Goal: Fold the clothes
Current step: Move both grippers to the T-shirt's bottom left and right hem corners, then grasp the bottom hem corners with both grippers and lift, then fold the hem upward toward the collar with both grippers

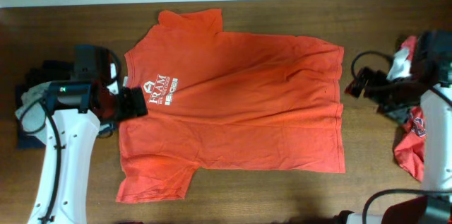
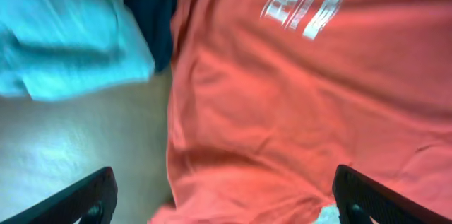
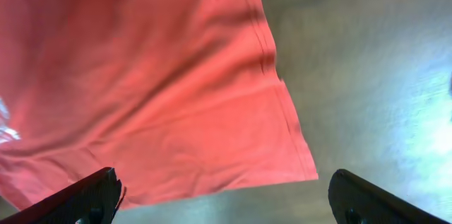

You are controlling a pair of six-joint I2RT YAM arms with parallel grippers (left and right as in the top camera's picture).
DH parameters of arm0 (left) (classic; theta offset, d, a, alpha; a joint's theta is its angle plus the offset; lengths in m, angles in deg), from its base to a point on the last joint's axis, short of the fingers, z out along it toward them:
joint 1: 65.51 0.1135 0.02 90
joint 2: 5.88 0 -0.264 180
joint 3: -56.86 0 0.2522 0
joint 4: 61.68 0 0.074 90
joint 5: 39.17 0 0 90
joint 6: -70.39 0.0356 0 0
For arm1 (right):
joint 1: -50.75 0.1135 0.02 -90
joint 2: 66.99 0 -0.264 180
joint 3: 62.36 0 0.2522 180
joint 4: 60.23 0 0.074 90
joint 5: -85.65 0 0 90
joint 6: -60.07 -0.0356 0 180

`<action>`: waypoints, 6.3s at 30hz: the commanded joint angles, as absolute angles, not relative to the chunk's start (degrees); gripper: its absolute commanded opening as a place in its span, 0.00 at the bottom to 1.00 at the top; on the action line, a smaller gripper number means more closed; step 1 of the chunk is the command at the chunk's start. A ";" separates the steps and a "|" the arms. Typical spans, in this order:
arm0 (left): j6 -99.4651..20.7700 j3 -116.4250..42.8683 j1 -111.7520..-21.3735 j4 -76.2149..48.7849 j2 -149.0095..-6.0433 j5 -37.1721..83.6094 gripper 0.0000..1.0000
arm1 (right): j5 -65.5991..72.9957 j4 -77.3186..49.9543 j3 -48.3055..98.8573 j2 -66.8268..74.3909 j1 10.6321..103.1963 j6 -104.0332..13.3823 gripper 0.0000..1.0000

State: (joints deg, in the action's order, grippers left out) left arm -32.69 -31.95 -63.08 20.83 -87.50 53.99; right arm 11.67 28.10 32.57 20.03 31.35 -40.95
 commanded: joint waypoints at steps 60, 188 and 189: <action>-39.21 2.19 -52.50 8.66 -88.86 36.66 0.01 | 13.44 11.27 -2.47 20.75 31.66 -38.81 0.07; -37.09 -12.28 -56.34 -12.24 -109.73 38.17 0.82 | 15.49 -14.46 -0.48 30.24 31.22 -52.93 0.40; -37.63 -12.28 -56.34 -12.94 -110.04 38.93 0.79 | 15.53 -15.05 -0.48 30.24 31.22 -52.93 0.37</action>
